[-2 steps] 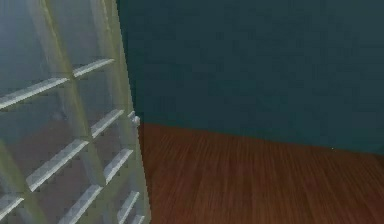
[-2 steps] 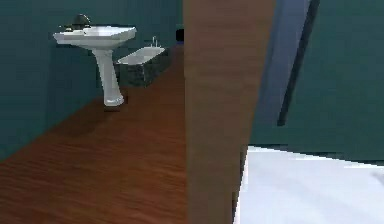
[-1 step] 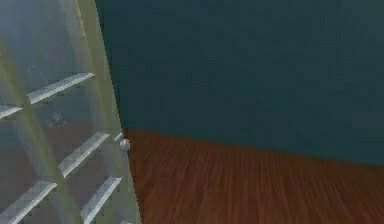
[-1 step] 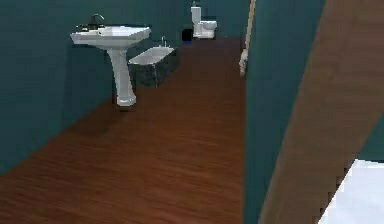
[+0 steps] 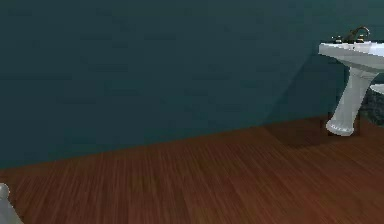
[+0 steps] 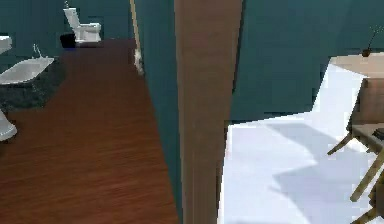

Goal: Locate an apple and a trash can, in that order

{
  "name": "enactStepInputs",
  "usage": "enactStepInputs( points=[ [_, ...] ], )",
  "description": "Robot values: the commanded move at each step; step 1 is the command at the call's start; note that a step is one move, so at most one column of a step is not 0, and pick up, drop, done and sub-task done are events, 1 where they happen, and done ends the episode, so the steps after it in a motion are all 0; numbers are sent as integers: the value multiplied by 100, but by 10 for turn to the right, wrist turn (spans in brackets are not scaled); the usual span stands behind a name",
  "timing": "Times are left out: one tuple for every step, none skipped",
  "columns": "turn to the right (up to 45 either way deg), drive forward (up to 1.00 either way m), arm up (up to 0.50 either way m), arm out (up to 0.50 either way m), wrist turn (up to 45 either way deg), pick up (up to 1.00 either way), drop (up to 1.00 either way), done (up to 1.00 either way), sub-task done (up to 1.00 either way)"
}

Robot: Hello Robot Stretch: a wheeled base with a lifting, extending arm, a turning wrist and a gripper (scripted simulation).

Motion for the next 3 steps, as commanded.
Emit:
enactStepInputs(
  points=[
    [0, 40, 0, 0, 0, 0, 0, 0, 0],
    [450, 0, 0, 0, 0, 0, 0, 0, 0],
    [210, 0, 0, 0, 0, 0, 0, 0, 0]
  ],
)
